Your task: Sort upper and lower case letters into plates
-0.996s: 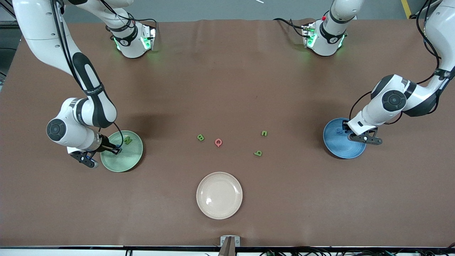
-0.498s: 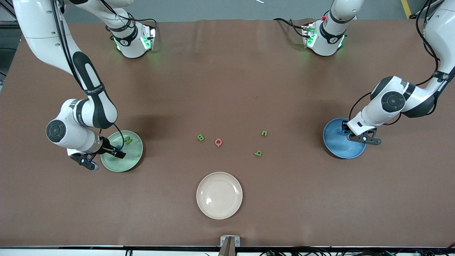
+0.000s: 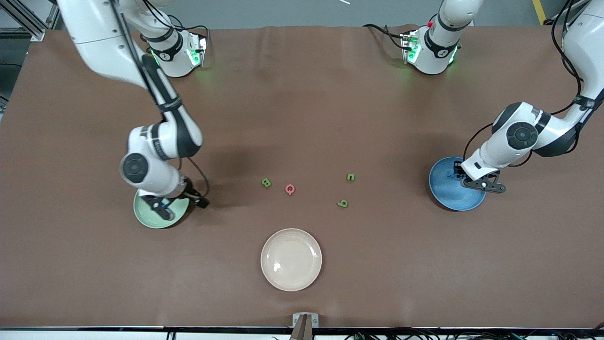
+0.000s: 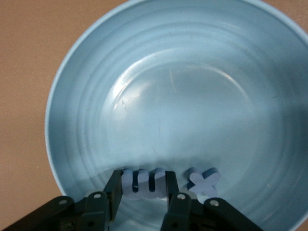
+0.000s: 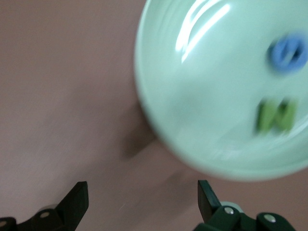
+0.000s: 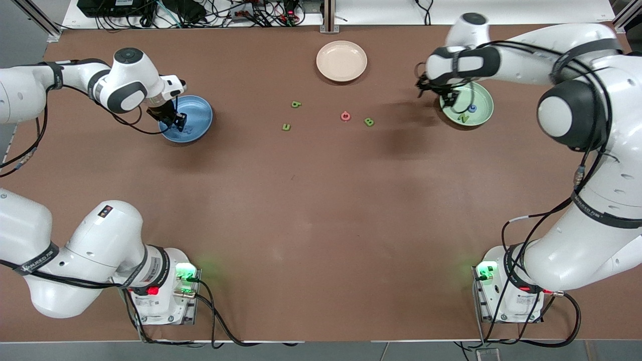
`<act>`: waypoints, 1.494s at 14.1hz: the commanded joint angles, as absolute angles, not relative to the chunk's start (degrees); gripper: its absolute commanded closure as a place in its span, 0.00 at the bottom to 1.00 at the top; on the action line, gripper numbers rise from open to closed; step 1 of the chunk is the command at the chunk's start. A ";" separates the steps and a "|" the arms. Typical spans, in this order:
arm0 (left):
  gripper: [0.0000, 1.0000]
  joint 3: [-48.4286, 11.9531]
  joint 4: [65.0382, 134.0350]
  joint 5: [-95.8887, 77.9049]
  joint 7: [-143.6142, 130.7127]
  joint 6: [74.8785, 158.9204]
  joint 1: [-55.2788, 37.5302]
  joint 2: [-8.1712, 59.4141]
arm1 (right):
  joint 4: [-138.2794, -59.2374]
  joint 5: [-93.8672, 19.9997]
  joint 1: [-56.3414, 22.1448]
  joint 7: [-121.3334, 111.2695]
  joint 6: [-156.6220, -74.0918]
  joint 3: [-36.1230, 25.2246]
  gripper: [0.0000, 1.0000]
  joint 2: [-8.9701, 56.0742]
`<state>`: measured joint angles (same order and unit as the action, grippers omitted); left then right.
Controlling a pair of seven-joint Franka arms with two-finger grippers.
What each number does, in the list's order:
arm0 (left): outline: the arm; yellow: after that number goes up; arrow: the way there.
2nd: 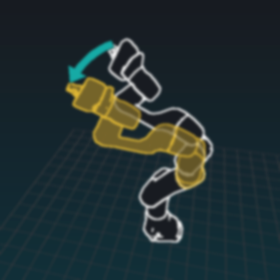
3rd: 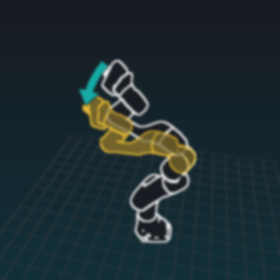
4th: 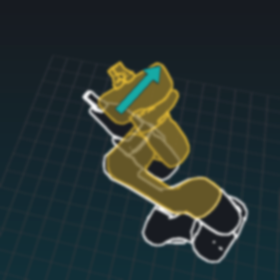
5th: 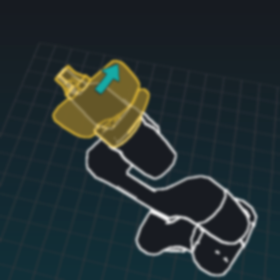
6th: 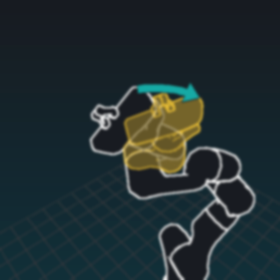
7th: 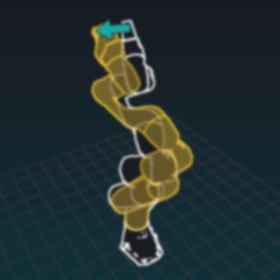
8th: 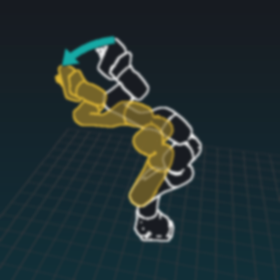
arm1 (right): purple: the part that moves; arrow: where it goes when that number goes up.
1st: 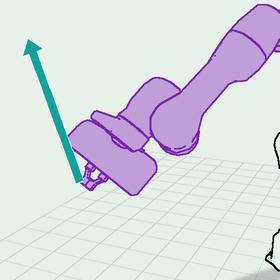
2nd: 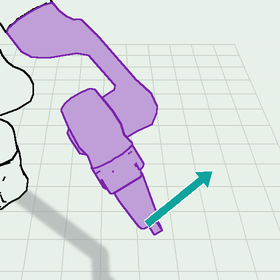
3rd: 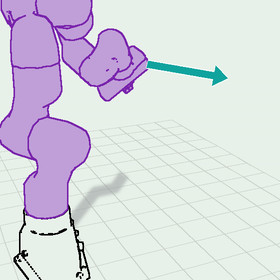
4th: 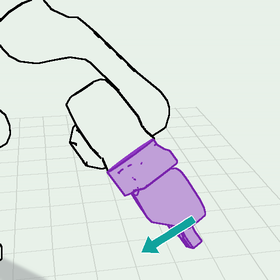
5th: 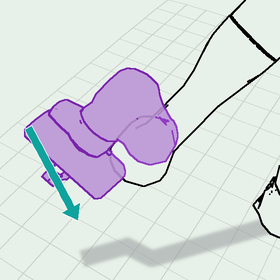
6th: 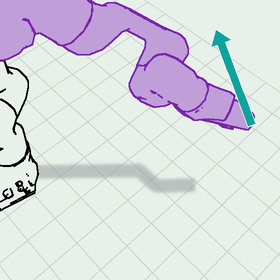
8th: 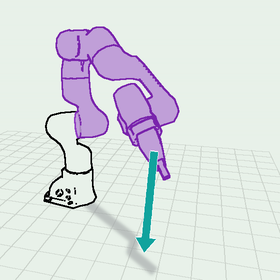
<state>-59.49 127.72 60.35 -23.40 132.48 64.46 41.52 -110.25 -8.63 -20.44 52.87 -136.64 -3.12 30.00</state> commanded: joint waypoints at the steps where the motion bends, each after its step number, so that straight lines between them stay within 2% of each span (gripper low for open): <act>1: 0.71 -58.53 127.27 61.96 -23.64 133.42 63.72 42.01 | -110.22 -8.00 -26.17 61.24 -136.49 -3.60 0.00 29.00; 3: 0.15 -59.67 126.83 61.44 -23.47 133.16 63.72 41.31 | -110.13 -8.35 -29.17 61.87 -137.45 -3.60 0.00 29.27; 4: 0.04 -61.68 126.48 60.91 -23.55 132.72 63.89 41.13 | -110.13 -8.35 -30.31 63.44 -138.51 -3.60 0.00 29.27; 6: 0.01 -64.58 125.51 57.06 -23.73 132.37 63.90 40.52 | -108.91 -8.35 -33.12 67.31 -139.13 -3.60 0.00 30.05; 9: 0.01 -69.94 123.40 53.79 -26.79 126.05 63.02 40.69 | -106.10 -7.65 -36.11 71.88 -139.13 -3.78 0.00 33.03; 14: 0.01 -70.05 120.86 52.65 -41.82 125.60 50.04 40.95 | -101.52 -5.90 -38.58 77.25 -139.13 -3.96 0.04 37.52; 18: 0.01 -66.20 116.99 47.13 -45.69 125.60 38.00 41.22 | -101.51 -4.05 -38.50 77.43 -139.13 -3.96 0.17 38.23; 21: 0.01 -58.56 113.39 46.32 -51.48 126.12 25.44 41.31 | -101.43 -3.96 -38.50 77.52 -139.48 -3.96 0.22 38.67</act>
<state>-63.28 116.50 47.51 -48.71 126.78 32.44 41.51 -102.22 -5.23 -38.19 76.00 -139.23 -3.77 37.99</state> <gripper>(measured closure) 0.004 0.203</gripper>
